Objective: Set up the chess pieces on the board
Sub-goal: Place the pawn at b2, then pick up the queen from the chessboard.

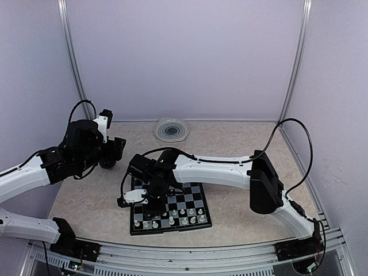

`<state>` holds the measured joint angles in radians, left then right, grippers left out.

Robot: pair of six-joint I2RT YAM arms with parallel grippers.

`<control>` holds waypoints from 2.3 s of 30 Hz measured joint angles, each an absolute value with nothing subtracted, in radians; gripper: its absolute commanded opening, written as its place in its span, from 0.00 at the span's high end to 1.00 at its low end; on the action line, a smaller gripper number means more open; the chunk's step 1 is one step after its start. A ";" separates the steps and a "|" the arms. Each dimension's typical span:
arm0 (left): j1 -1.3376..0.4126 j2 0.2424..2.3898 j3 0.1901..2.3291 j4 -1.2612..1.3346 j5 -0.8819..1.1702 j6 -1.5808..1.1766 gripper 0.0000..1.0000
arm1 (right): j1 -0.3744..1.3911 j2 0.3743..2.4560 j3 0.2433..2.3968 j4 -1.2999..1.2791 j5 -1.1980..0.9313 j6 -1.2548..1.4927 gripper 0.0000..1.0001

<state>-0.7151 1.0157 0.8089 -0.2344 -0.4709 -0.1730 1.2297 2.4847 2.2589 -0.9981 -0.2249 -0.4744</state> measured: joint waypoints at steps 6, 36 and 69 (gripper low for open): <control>-0.715 1.024 0.809 -0.236 -0.471 -0.173 0.29 | 1.213 2.406 2.244 -1.002 -0.248 -0.475 0.61; -0.762 1.216 0.842 -0.260 -0.322 -0.181 0.36 | 0.962 2.163 1.719 -0.704 -0.208 -0.770 0.73; -0.771 1.228 0.855 -0.278 -0.311 -0.181 0.36 | 0.960 2.381 1.999 -0.747 -0.272 -0.553 0.90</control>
<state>-0.7708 1.2282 0.8555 -0.2783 -0.3115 -0.1814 0.9600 2.3806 1.9987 -0.7471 -0.2722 -0.5529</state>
